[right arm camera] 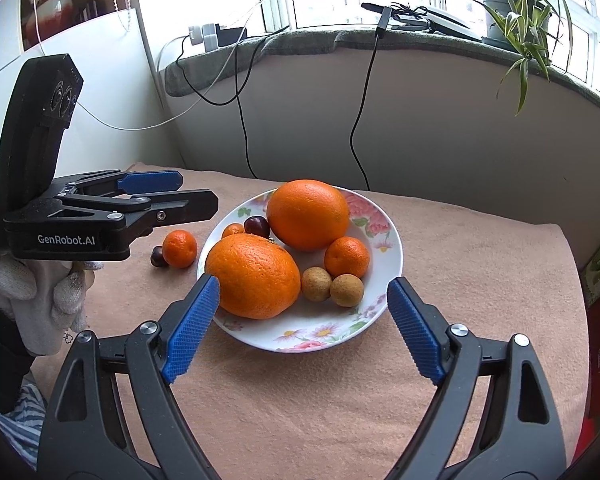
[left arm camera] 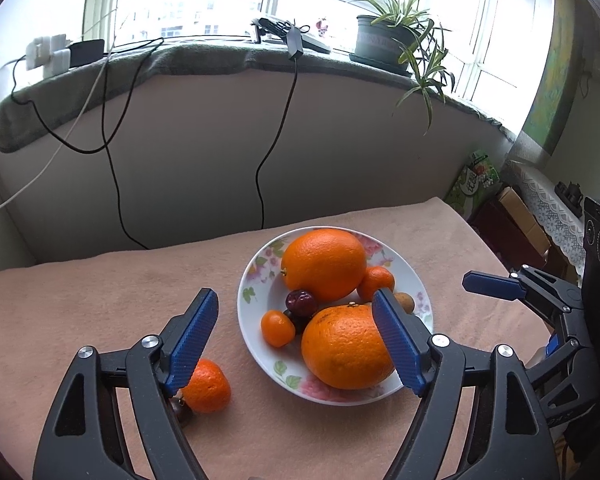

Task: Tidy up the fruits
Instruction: 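Open the right gripper over the plate while the left gripper releases the plum there, then move both grippers back toward the last mandarin and dark plum on the towel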

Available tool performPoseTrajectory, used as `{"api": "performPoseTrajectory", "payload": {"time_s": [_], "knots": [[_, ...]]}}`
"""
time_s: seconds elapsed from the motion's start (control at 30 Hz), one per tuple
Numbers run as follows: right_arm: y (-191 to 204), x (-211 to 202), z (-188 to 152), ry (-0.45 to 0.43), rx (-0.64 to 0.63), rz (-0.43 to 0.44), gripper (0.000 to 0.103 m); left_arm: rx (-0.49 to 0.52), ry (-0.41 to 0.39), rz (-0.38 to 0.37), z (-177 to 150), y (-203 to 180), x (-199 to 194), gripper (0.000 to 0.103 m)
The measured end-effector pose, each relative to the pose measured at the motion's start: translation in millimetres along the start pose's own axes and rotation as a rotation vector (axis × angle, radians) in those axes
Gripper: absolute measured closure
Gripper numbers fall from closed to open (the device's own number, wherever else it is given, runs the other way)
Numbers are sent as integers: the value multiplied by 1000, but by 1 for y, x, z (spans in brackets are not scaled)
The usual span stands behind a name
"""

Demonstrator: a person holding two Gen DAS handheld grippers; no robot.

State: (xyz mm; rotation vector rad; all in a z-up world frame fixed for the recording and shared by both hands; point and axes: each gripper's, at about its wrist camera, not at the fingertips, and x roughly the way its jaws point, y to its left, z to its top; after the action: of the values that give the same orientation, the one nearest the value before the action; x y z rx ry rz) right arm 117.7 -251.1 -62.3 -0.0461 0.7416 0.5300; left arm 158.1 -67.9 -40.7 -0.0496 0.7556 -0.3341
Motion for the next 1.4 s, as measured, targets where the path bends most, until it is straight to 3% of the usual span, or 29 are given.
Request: {"api": "performPoseTrajectory", "payload": {"time_s": [0.9,1.4], "knots": [[61,-9,2,-51,-53,30,15,-35,-56,68,-29,33,-58,24],[82,5,11,-6,-66,95,15,-69,-35,146,-84,77,-83,24]]}}
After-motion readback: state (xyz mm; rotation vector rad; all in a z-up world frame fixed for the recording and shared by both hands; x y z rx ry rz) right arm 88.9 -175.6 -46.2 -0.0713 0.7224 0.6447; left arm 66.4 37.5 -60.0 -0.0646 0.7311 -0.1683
